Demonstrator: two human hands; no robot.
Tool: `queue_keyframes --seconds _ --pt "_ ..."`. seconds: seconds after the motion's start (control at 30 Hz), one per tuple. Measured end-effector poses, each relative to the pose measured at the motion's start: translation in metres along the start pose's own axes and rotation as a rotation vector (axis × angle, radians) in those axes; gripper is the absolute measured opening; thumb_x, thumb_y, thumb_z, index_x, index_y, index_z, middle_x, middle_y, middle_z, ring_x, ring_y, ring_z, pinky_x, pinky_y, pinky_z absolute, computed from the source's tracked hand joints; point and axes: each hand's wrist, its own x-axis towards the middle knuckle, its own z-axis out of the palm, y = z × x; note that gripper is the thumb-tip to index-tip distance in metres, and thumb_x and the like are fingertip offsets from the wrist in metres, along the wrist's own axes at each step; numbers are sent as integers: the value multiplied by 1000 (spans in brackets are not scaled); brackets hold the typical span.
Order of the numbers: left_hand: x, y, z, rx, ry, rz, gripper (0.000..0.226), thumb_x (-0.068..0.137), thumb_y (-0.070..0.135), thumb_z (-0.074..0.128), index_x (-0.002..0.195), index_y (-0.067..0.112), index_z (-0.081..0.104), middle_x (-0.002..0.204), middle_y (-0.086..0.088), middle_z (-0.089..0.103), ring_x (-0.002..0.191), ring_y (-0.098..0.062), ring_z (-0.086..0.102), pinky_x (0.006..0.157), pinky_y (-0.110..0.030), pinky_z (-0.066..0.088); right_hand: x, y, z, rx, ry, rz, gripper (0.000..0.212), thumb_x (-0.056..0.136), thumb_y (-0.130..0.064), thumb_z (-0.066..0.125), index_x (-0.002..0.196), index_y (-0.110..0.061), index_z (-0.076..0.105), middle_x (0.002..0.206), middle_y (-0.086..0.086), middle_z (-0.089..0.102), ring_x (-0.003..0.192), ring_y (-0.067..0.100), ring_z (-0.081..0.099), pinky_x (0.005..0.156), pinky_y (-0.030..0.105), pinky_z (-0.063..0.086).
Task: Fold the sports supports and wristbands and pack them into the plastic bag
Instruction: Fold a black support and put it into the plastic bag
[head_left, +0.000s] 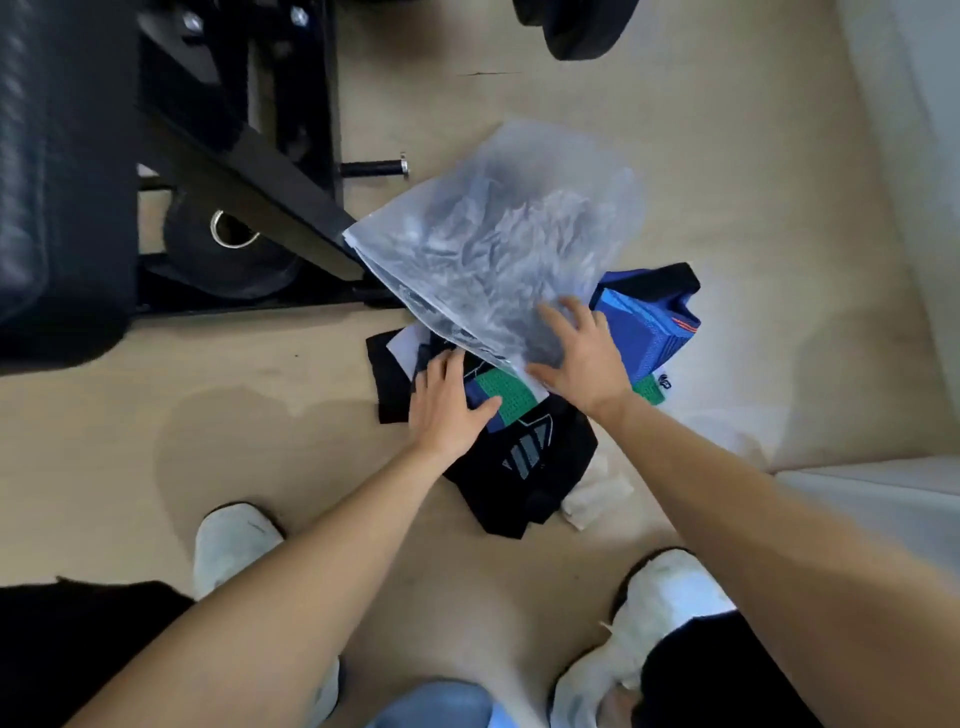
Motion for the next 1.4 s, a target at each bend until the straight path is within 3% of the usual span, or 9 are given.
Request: queue_keyframes --seconds 0.13,0.37,0.5,0.57,0.73,0.93,1.07,1.23,1.4 --pt "5 -9 18 6 98 39 76 86 59 68 148 24 41 139 1 49 129 -23 47 98 -43 49 22 21 -6 139 236 45 28 87 -20 71 111 -4 70 106 14 63 102 39 57 85 39 44" --pt "-27 -25 17 -98 33 94 39 95 34 68 130 20 56 127 -2 65 109 -23 64 83 -35 50 40 22 -75 214 284 174 45 91 -28 66 133 -12 58 131 7 58 115 29 57 90 24 37" --pt "-31 -50 3 -37 -31 63 34 94 35 68 125 25 58 115 -1 68 91 -23 65 76 -33 50 46 12 -85 235 47 28 71 90 -29 70 151 -19 37 156 3 38 138 22 42 109 25 30" --pt "-35 -61 -4 4 -11 23 37 94 35 68 128 25 56 119 -1 67 97 -24 65 78 -35 52 38 6 -82 223 -33 -35 73 90 -27 70 153 -24 34 161 0 29 143 19 35 112 24 25" --pt "-40 -60 -10 17 216 116 56 88 39 73 138 26 50 130 3 52 119 -19 55 86 -40 53 -12 12 -58 227 32 75 51 90 -27 69 139 -20 54 132 2 61 108 18 61 93 25 44" --pt "-37 -45 12 100 -125 311 77 74 38 87 142 29 51 156 8 26 137 -22 31 105 -40 44 -80 26 -6 258 -96 251 70 86 -33 74 147 -21 44 143 6 48 130 25 49 107 36 40" --pt "-40 -57 12 91 -65 311 87 74 41 86 148 25 44 154 7 26 135 -21 36 106 -42 45 -109 17 34 334 -166 296 85 81 -29 79 153 -22 34 146 10 41 134 26 43 111 29 32" --pt "-50 -75 7 137 -85 251 103 67 54 84 152 26 33 146 8 33 128 -18 44 104 -39 46 -122 5 58 419 -124 309 72 80 -13 76 145 -19 46 135 9 52 120 23 54 107 29 39" --pt "-53 -92 7 56 -116 180 36 77 22 85 107 25 66 103 8 63 96 -17 64 79 -25 47 -120 12 45 540 -135 326 49 82 -8 76 126 -22 63 113 8 57 84 20 58 87 33 54"
